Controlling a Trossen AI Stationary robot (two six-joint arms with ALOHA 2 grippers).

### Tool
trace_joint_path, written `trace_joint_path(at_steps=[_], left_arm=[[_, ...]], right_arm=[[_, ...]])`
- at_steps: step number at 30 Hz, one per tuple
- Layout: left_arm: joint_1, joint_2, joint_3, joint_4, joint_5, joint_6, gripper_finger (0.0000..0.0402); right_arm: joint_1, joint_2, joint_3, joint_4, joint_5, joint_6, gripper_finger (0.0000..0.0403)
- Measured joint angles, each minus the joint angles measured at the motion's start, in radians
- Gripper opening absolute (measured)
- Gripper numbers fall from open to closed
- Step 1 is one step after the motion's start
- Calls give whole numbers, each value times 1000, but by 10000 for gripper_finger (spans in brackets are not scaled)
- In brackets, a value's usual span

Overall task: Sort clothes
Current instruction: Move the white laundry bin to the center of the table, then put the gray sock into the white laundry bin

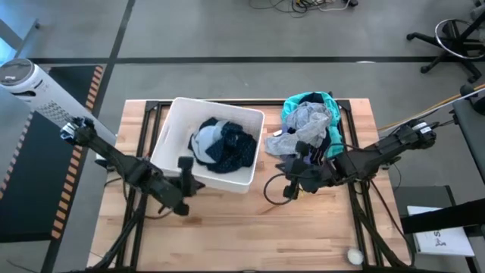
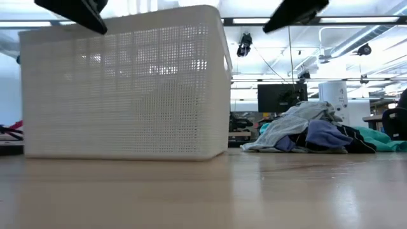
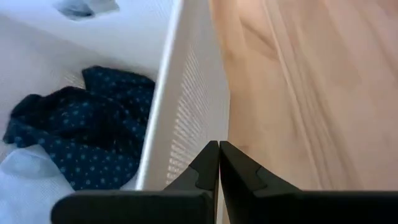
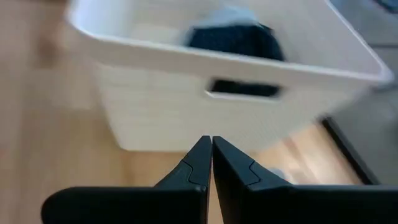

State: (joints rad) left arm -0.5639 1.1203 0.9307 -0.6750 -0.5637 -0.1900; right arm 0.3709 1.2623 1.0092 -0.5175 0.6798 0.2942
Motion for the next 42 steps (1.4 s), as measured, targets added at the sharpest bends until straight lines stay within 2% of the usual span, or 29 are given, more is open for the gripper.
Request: trace_joint_path(at_steps=[5, 12, 15, 19, 26, 28, 31, 33, 37, 38, 42], left_arm=[[6, -168, -96, 201, -4, 37, 0], [-3, -338, -166, 468, 21, 165, 0], [-5, -377, -168, 493, 31, 189, 0], [-5, -403, -165, 502, 30, 215, 0], [-5, -395, -166, 504, 31, 237, 0], [-5, -388, -167, 503, 31, 238, 0], [-5, -376, -167, 505, 27, 250, 0], [-5, -370, -167, 507, 26, 256, 0], [-5, -369, -168, 511, 26, 257, 0], [-5, -369, -168, 516, 26, 257, 0], [-5, -375, -168, 528, 22, 274, 0]], right_arm=[[-46, -4, 0, -180, 11, 108, 14], [-170, 4, -70, -249, -79, 136, 98], [-237, 4, -125, -248, -120, 160, 141], [-338, 4, -197, -204, -123, 182, 186], [-509, 19, -271, -70, -161, 125, 214], [-547, 27, -275, -22, -174, 96, 209], [-591, 37, -277, 21, -268, 44, 179], [-608, 47, -277, 42, -290, 27, 139], [-623, 64, -277, 36, -288, 3, 29], [-623, 64, -277, 35, -291, 1, 15], [-605, 31, -258, 25, -335, 6, 7]])
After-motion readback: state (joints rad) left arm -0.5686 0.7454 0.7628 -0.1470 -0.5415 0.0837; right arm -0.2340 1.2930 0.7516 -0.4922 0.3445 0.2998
